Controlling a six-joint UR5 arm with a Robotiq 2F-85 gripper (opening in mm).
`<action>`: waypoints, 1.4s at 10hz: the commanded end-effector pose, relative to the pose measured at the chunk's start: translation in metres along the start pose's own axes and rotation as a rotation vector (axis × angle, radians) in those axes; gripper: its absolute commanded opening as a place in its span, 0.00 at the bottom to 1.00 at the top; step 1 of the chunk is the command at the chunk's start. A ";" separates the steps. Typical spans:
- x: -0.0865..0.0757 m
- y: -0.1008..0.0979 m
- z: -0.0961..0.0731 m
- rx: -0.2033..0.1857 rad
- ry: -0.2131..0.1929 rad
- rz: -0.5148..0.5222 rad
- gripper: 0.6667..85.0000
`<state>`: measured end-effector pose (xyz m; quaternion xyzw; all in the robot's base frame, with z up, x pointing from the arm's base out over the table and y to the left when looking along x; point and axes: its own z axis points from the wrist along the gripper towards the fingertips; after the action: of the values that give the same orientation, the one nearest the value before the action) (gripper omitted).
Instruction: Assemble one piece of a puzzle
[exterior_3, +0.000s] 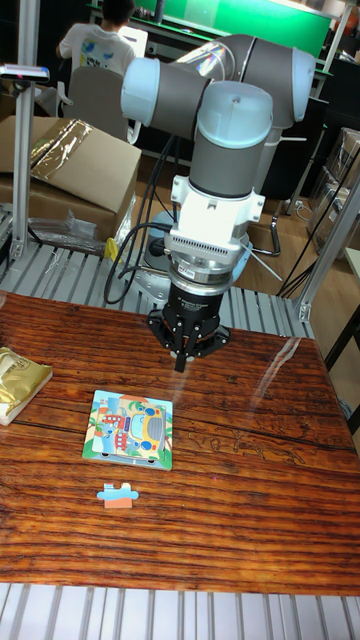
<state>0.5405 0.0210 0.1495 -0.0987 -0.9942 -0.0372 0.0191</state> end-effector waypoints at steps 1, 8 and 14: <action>-0.013 -0.002 0.014 0.000 -0.015 -0.022 0.01; -0.032 -0.014 0.044 0.020 -0.048 -0.042 0.01; -0.032 -0.017 0.045 0.024 -0.052 -0.046 0.01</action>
<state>0.5659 0.0008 0.1022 -0.0747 -0.9970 -0.0186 -0.0043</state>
